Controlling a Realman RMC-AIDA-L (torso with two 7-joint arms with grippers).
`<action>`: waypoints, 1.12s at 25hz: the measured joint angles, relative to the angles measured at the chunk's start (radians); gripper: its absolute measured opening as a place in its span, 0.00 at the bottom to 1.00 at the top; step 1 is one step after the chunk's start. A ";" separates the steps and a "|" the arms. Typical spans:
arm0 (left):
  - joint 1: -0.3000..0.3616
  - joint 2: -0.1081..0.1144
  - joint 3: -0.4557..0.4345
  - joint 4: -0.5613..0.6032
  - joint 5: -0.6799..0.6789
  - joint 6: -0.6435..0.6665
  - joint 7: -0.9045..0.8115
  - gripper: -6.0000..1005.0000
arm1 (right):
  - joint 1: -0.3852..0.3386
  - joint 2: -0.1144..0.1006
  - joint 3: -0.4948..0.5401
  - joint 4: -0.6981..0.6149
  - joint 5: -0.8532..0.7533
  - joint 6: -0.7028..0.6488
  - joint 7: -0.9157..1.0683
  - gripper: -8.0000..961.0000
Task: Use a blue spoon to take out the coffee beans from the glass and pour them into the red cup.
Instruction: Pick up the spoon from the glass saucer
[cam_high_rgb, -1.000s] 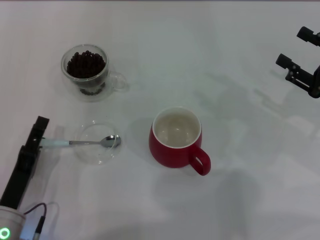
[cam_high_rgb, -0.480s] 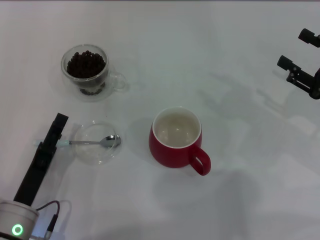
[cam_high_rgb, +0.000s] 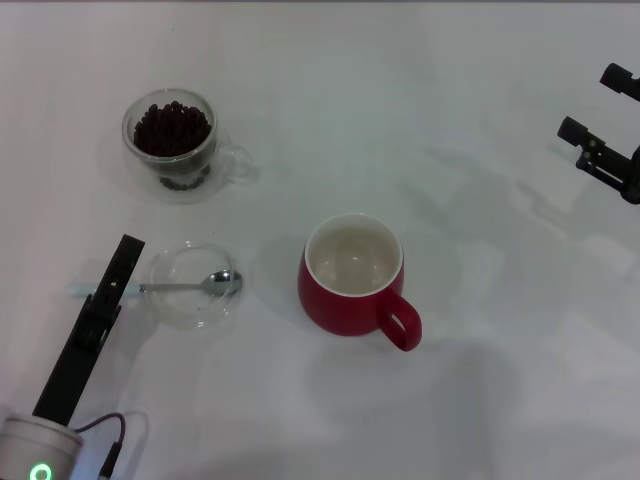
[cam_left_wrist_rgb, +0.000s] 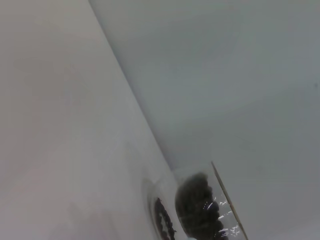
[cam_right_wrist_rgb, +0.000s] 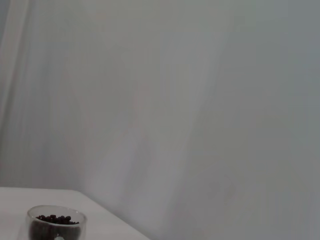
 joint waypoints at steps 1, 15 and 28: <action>0.002 0.000 0.000 0.000 0.002 0.001 0.001 0.79 | 0.000 0.000 0.000 0.000 0.000 0.000 0.000 0.74; 0.002 0.001 0.000 -0.006 0.004 0.004 -0.004 0.73 | -0.002 0.004 0.000 0.000 0.007 0.000 0.000 0.74; -0.001 0.002 0.000 -0.009 0.005 -0.014 -0.005 0.34 | -0.002 0.010 0.000 0.000 0.010 0.003 -0.019 0.74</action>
